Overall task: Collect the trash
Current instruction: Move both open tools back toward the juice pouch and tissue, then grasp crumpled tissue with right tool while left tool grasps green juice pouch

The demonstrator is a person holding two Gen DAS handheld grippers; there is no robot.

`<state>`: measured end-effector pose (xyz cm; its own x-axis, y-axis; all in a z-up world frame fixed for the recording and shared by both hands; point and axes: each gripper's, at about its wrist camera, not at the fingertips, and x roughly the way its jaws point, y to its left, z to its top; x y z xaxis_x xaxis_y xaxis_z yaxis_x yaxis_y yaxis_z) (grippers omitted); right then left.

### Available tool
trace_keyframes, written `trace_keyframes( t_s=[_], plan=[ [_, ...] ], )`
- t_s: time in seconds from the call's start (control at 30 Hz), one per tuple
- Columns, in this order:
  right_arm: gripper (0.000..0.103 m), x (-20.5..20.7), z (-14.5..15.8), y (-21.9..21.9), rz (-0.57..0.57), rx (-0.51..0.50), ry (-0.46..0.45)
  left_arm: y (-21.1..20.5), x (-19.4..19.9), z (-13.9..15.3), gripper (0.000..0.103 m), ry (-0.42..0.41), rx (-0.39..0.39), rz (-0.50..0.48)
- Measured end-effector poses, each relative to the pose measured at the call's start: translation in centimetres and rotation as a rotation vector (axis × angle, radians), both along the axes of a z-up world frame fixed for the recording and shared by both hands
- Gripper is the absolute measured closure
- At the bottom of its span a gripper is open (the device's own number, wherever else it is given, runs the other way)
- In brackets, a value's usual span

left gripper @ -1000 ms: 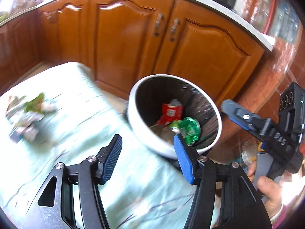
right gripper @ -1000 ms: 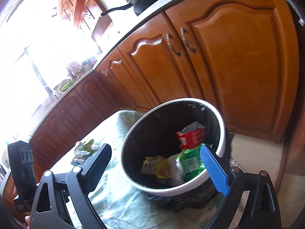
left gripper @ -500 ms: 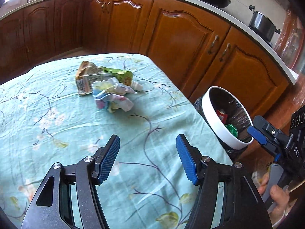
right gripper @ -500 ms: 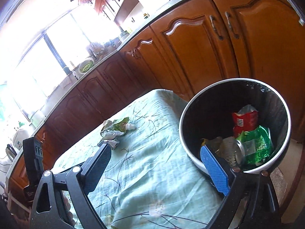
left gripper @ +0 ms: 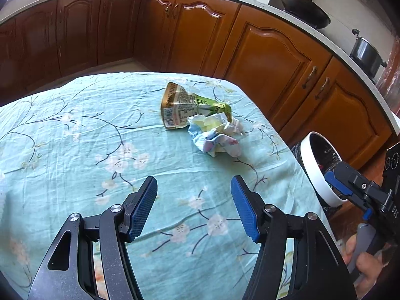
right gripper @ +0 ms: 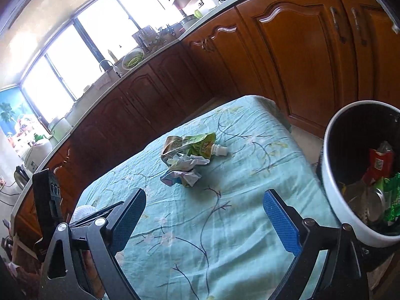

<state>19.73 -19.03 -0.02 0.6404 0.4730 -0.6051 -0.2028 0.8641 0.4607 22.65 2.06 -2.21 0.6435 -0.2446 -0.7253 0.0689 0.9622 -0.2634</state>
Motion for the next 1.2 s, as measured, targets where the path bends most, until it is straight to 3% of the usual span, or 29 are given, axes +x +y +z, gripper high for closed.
trace_keyframes(
  t_s=[0.43,0.5,0.57,0.63,0.97,1.07,1.2],
  plan=[
    [0.009,7.9,-3.8,7.5,0.098,-0.033,0.119,4.6,2.1,-0.2,0.041,0.008,0.034,0.069],
    [0.019,8.6,-4.4,7.9,0.096,-0.043,0.135,4.8,2.6,-0.1,0.041,0.006,0.044,0.065],
    [0.055,9.0,-5.1,7.8,0.098,-0.047,0.161,4.7,3.2,0.2,0.041,0.000,0.061,0.055],
    [0.065,8.7,-5.5,7.1,0.094,-0.015,0.174,4.5,3.8,0.5,0.041,-0.007,0.079,0.042],
    [0.069,3.2,-2.3,0.9,0.023,0.054,0.093,0.4,9.2,1.0,0.040,-0.004,0.182,-0.100],
    [0.069,1.6,-1.9,-0.7,-0.003,0.066,0.087,0.3,11.6,0.5,0.036,0.021,0.143,-0.087],
    [0.069,-0.1,-1.7,-2.3,-0.034,0.067,0.086,1.4,15.4,-0.2,0.036,0.059,0.019,-0.022]
  ],
)
